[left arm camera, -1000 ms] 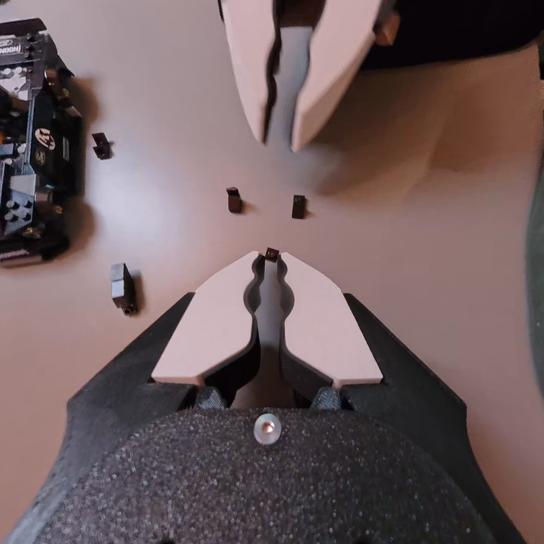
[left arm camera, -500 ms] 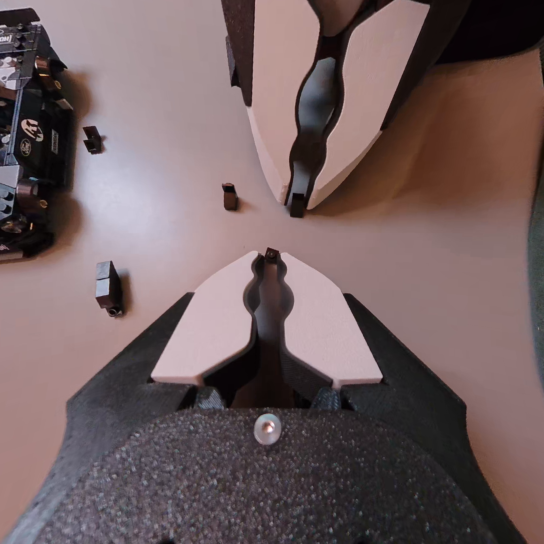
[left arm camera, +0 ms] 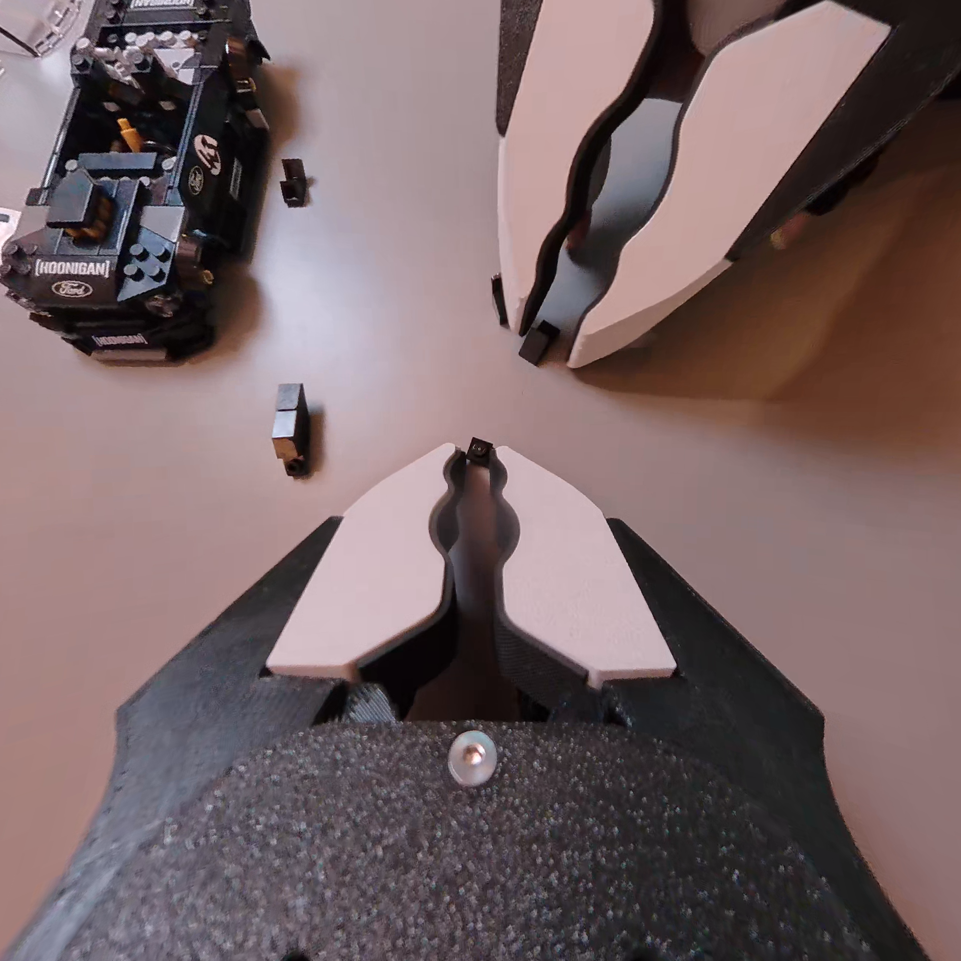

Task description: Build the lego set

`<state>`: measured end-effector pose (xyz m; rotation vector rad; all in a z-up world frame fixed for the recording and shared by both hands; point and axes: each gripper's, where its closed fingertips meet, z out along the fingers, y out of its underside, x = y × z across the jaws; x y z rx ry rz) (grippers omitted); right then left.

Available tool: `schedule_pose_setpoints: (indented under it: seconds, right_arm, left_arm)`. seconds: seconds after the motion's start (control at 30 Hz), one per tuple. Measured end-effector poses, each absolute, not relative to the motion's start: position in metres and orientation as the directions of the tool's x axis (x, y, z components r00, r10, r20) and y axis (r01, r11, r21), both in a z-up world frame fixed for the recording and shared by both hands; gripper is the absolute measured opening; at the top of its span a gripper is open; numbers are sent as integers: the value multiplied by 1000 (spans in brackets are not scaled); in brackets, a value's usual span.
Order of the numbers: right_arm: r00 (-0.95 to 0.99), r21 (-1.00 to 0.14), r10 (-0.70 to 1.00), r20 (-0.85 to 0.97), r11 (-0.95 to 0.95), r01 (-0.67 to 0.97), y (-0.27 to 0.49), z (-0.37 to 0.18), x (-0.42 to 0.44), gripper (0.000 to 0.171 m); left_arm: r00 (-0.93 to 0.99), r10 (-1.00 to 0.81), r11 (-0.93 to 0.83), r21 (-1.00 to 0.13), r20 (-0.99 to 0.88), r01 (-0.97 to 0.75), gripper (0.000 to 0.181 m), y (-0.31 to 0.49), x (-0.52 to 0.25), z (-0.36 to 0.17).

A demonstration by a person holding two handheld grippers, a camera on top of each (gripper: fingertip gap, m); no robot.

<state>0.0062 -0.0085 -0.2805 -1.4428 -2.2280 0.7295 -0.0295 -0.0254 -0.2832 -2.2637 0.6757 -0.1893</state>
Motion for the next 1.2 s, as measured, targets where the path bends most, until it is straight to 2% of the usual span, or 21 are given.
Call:
schedule_pose_setpoints:
  seconds: [0.4,0.6,0.8,1.2]
  right_arm:
    - [-440,-571,898,5,364,736,-17,-283,18,18]
    - [-483,-610,875,-22,371,700,-31,-279,16,17]
    - [-451,-660,892,-30,322,679,-14,-269,17,16]
    - [-486,-648,874,13,378,662,4,-277,25,16]
  left_arm:
    - [876,-482,-631,-696,7,-341,20,-26,-34,-284]
    - [880,-475,-625,-699,-11,-347,23,-26,-36,-283]
    - [886,-464,-612,-721,-4,-324,23,-25,-37,-279]
    - [886,-464,-629,-706,6,-324,23,-26,-37,-283]
